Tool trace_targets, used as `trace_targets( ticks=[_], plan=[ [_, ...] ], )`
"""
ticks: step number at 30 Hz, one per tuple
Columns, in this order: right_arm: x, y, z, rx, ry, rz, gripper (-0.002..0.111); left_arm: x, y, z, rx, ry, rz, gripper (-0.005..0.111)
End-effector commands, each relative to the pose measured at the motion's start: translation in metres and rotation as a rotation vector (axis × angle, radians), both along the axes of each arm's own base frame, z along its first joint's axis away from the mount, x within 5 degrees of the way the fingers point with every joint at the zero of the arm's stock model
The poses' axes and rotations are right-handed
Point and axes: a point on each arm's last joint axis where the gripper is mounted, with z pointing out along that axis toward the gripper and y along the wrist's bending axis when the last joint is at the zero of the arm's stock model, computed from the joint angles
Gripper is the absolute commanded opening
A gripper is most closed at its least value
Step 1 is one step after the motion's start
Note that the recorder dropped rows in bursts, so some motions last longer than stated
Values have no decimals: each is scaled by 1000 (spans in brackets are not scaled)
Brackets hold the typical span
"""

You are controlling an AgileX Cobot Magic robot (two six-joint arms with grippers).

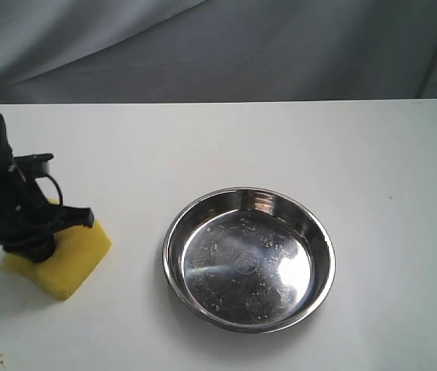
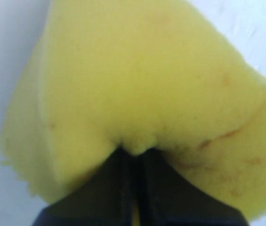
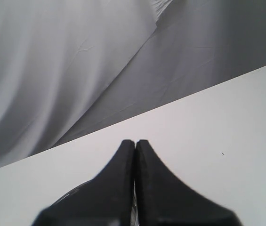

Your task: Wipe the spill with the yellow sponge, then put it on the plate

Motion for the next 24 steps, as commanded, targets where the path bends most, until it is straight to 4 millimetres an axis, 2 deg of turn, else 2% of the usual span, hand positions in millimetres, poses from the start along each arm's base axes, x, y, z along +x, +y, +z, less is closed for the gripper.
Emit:
trace_targets(
  ticks=[1,5,11,13,14,15,16,17,20,24],
  plan=[
    [0,0,-1,-14,-3,-2,0,41,-11,2,-74,-148,77,0],
    [0,0,-1,-14,-3,-2,0,49,-14,31,-95,-188,70,0],
    [0,0,-1,-14,-3,-2,0,32,-18,96,-135,-292,17,0],
    [0,0,-1,-14,-3,-2,0,8,-40,138,-165,-392,-93,0],
    [0,0,-1,-14,-3,-2,0,3,-46,145,-176,-415,-115,0],
    [0,0,-1,-14,-3,-2,0,-10,-63,161,-205,-461,-162,0],
    [0,0,-1,-14,-3,-2,0,-16,-72,165,-218,-469,-186,0],
    [0,0,-1,-14,-3,-2,0,-27,-90,171,-240,-476,-219,0],
    [0,0,-1,-14,-3,-2,0,-39,-114,170,-254,-484,-299,0],
    [0,0,-1,-14,-3,-2,0,-48,-155,147,-197,-469,-395,0]
  ],
)
